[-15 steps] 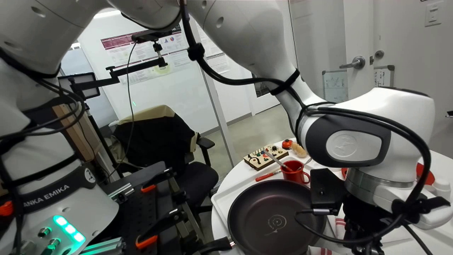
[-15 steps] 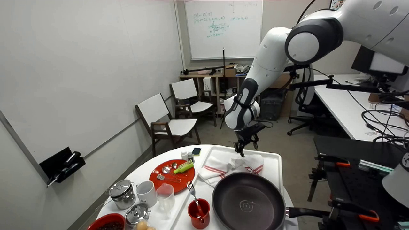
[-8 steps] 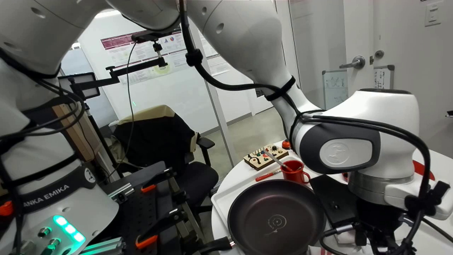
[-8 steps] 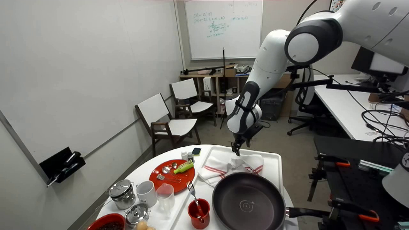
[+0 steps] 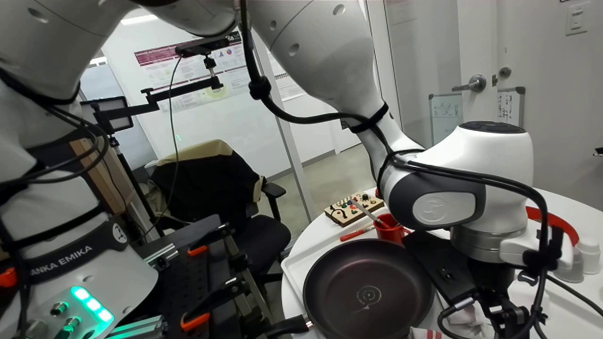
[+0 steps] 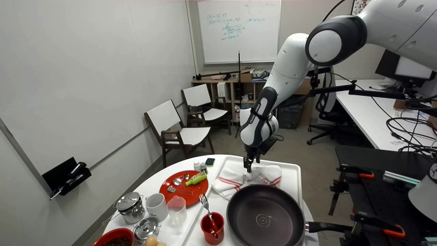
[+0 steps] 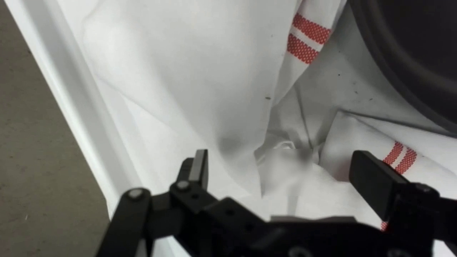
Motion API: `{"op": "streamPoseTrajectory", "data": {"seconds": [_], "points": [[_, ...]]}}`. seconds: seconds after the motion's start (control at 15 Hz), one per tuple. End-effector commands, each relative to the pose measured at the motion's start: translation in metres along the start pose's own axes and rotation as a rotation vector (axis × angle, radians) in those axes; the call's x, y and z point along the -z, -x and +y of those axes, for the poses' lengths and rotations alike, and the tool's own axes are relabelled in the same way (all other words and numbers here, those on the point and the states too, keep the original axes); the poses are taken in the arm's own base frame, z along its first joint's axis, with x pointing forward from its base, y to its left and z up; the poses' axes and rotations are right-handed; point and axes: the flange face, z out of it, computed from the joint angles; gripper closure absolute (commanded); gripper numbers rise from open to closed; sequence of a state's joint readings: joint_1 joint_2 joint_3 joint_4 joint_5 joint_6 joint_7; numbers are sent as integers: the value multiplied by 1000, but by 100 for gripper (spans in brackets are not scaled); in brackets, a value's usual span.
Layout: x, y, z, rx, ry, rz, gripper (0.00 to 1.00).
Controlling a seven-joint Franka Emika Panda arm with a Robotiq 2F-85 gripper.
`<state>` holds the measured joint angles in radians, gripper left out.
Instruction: Wipe the pan with the white towel
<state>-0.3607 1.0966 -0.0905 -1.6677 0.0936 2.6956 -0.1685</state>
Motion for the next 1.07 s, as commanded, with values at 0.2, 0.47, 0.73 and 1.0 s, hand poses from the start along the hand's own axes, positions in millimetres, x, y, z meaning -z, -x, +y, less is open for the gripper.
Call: {"op": "streamPoseTrajectory", "data": {"seconds": [0.2, 0.47, 0.73, 1.0], "points": [[-6, 13, 17, -49, -41, -115, 0], [-9, 20, 15, -57, -54, -146, 0], [-12, 14, 6, -66, -42, -140, 0], [-23, 10, 2, -115, -3, -146, 0]]}}
